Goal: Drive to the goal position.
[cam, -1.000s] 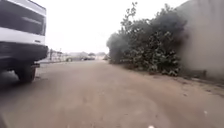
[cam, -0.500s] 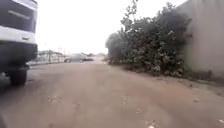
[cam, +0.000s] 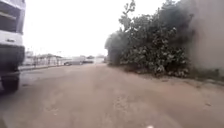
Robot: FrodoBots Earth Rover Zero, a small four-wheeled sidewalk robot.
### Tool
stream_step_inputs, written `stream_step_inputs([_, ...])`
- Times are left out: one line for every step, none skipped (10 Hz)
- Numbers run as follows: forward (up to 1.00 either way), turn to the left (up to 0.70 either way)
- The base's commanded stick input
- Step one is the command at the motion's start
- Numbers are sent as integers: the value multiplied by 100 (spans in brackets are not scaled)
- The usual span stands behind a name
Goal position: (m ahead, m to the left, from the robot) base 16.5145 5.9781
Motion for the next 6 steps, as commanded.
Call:
stream_step_inputs([50,37])
stream_step_inputs([50,9])
stream_step_inputs([50,0])
stream_step_inputs([50,0])
stream_step_inputs([50,0])
stream_step_inputs([50,0])
